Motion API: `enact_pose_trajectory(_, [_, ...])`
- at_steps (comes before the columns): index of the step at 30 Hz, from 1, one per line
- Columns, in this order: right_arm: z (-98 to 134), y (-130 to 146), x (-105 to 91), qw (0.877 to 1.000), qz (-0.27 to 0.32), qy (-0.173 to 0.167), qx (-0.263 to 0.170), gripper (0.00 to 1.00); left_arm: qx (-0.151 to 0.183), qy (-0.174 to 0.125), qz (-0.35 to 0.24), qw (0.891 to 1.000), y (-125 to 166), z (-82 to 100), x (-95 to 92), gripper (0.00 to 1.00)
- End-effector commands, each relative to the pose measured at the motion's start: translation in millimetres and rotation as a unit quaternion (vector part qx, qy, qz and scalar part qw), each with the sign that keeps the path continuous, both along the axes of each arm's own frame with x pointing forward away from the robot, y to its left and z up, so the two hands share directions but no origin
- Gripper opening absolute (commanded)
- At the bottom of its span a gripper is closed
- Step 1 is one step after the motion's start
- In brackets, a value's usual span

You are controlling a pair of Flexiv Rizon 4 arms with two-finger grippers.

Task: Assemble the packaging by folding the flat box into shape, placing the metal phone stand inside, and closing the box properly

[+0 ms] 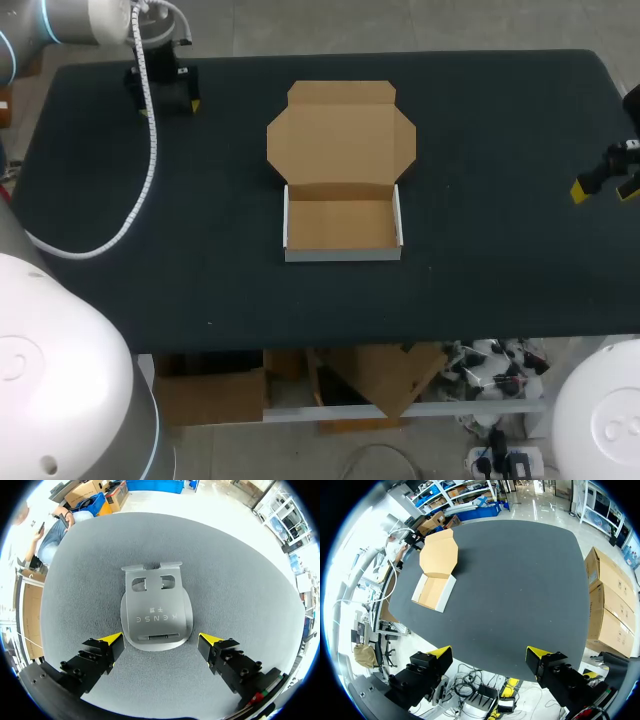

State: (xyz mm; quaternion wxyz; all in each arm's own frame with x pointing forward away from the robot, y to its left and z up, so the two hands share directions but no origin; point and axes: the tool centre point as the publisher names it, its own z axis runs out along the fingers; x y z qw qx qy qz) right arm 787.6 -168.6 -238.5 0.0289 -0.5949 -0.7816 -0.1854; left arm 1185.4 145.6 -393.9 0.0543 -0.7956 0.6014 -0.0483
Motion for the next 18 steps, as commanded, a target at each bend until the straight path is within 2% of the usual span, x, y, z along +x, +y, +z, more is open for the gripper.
enact_pose_trajectory(1, [1.1,-0.3,-0.7,1.0,0.0,0.001,-0.001,1.0,0.001,0.005,0.001,1.0,0.2,-2.3,6.2,1.0])
enact_pose_trajectory(18, [1.1,-0.3,-0.7,1.0,0.0,0.001,-0.001,1.0,-0.004,0.001,0.013,1.0,2.4,-1.5,13.5,1.0])
